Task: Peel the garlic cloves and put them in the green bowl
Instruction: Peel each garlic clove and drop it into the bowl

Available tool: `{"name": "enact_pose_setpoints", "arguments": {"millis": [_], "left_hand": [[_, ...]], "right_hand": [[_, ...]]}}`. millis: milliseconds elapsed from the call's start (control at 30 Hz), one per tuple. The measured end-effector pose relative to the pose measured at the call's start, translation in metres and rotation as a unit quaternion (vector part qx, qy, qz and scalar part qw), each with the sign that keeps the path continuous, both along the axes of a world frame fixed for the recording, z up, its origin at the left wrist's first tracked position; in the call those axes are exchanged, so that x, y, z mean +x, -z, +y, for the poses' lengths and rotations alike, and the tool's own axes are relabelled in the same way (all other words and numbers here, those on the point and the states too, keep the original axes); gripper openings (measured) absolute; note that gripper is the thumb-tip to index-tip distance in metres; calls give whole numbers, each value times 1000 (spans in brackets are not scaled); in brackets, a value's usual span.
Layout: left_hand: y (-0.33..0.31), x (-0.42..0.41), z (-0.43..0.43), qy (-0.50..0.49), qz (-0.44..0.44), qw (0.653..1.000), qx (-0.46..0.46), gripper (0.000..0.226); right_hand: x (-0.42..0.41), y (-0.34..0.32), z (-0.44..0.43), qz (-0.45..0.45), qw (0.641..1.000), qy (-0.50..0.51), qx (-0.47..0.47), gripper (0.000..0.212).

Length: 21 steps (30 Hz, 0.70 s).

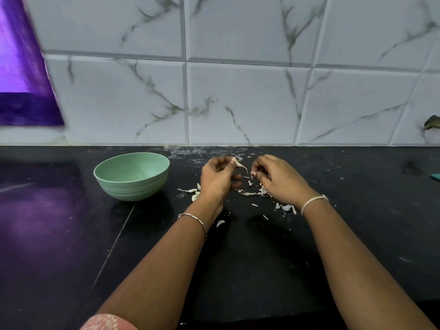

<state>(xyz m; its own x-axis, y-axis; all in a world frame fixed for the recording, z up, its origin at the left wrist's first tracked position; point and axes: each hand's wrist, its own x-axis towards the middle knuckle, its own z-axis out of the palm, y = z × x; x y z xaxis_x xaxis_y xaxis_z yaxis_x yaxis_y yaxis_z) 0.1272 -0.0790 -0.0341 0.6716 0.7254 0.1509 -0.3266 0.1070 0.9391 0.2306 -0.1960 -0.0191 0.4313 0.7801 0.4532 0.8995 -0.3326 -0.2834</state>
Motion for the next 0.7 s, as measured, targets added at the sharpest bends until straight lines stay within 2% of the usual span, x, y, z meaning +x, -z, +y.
{"name": "enact_pose_setpoints", "arguments": {"millis": [67,267,367,467,533,600,700], "left_hand": [[-1,0,6,-33,-29,999,-23,9],[1,-4,5,-10,-51,998,-16,19],[2,-3,3,10,-56,998,-9,18],[2,-2,3,32,-49,998,-5,17],[3,-2,2,45,-42,998,-1,13],[3,-2,1,54,-30,998,4,14],[4,-1,0,64,-12,998,13,18]], "right_hand": [[8,1,-6,-15,998,41,-51,4],[18,-1,-16,7,995,96,-35,11],[16,0,-16,-11,993,119,-25,3],[15,0,-15,-2,991,136,6,27],[15,-1,-16,13,993,119,22,28],[16,0,-16,32,995,83,45,19],[14,0,-11,87,990,33,110,18]]}}
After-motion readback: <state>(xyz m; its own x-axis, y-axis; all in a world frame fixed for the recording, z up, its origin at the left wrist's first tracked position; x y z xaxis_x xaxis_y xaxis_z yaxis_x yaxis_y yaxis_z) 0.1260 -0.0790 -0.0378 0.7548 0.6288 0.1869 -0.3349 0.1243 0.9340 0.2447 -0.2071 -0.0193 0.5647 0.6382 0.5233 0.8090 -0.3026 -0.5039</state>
